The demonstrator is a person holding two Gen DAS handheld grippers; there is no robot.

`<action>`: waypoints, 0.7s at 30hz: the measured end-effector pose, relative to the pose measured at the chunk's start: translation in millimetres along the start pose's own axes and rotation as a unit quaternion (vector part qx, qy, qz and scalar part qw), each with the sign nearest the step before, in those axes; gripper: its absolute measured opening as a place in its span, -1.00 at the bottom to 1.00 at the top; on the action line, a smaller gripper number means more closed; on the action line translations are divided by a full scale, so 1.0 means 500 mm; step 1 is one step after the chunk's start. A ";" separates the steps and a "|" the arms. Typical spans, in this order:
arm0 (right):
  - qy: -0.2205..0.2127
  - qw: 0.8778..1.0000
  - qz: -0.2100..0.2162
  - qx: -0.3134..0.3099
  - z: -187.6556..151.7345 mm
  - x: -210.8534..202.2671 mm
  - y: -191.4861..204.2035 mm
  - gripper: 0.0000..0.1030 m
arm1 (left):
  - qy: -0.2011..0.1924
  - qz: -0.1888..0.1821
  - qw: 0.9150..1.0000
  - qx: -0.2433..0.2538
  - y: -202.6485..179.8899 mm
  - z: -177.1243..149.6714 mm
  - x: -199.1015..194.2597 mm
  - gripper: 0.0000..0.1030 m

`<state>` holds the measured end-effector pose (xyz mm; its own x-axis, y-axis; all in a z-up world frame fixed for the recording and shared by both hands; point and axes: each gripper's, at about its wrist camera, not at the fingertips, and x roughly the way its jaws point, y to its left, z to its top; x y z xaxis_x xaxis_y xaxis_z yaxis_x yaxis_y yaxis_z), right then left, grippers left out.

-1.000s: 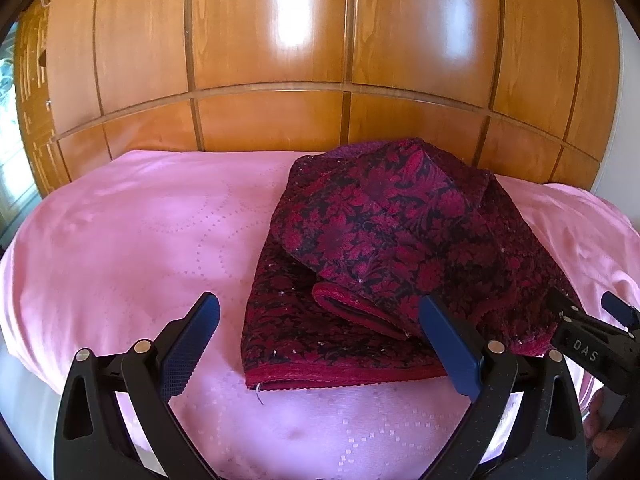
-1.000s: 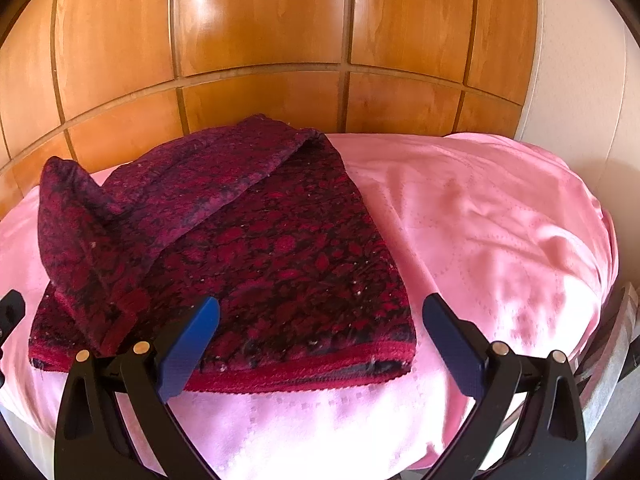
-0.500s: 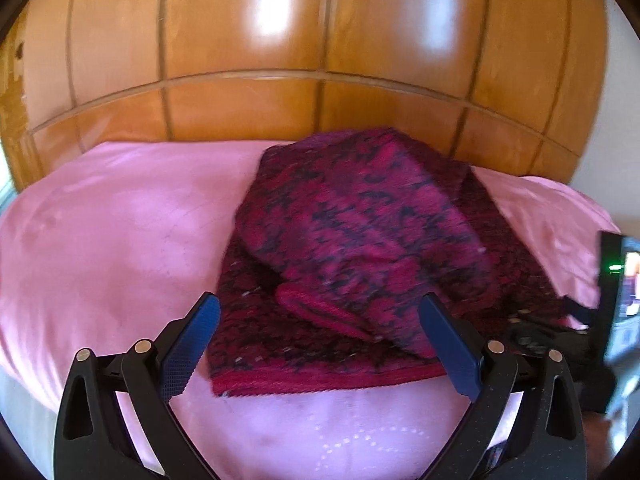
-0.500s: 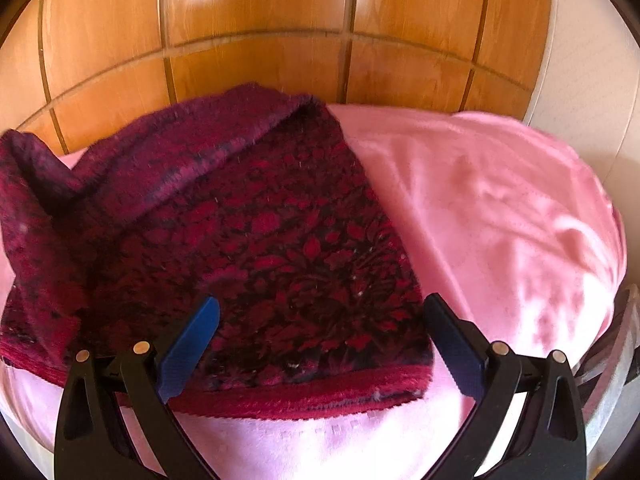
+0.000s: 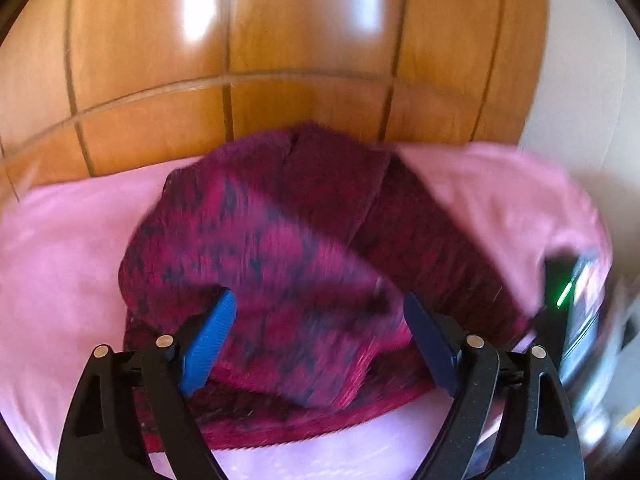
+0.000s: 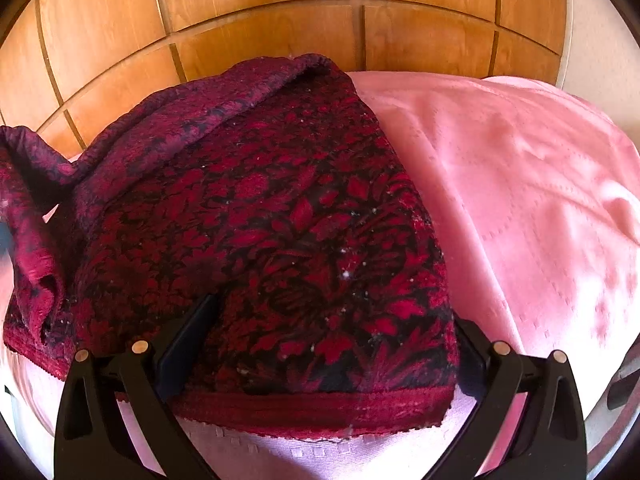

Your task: Fold small clothes

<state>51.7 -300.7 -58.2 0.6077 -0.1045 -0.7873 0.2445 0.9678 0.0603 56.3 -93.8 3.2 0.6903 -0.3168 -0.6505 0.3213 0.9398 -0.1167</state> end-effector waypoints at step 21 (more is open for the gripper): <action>-0.010 0.996 0.086 0.021 0.081 -0.058 0.008 0.63 | -0.017 0.056 0.987 -0.152 0.325 0.109 -0.040 -0.88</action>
<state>65.6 -303.0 -10.1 0.6576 0.0582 -0.7511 0.1657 0.9614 0.2196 130.3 58.4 38.1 0.7342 -0.2071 -0.6466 0.0359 0.9629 -0.2676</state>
